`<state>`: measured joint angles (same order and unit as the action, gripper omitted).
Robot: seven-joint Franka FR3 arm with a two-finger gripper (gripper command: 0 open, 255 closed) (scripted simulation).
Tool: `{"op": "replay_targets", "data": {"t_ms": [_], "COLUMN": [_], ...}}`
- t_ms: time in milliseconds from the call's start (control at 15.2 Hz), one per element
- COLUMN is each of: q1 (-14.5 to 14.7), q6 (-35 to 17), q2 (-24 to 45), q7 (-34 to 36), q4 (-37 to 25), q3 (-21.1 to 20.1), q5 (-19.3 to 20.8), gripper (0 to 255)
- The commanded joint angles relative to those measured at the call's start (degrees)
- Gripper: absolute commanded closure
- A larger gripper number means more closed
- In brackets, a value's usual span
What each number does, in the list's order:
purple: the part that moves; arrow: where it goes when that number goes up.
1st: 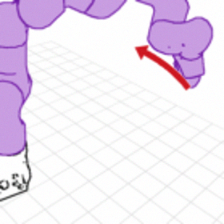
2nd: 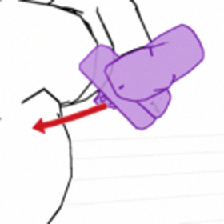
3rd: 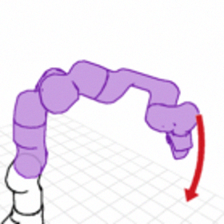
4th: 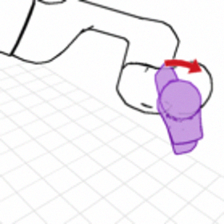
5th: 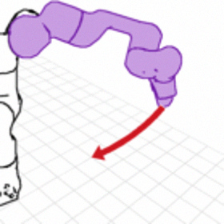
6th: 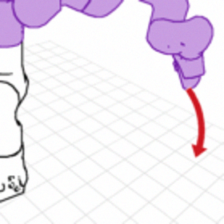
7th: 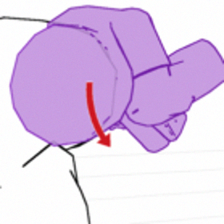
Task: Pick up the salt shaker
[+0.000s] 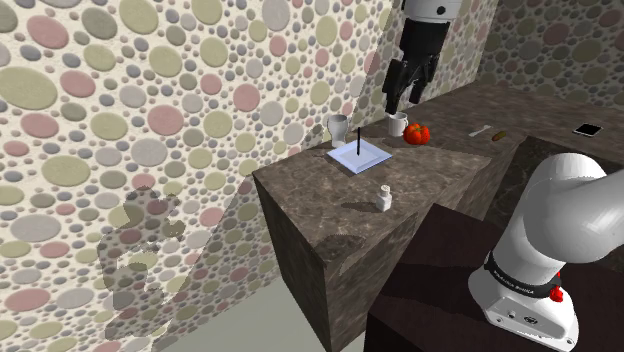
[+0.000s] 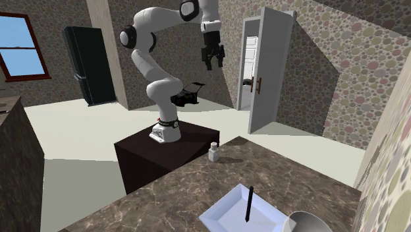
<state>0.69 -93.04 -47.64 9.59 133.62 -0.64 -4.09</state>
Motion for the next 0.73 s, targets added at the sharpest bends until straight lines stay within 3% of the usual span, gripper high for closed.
{"op": "replay_targets", "data": {"t_ms": [0,660], "q1": [0.0,-2.96], "q6": [0.0,-17.98], "q2": [0.0,2.87], "q7": [0.0,0.59], "q4": [0.0,16.42], "q3": [0.0,-0.27], "q5": [0.0,3.67], "gripper": [0,0]}}
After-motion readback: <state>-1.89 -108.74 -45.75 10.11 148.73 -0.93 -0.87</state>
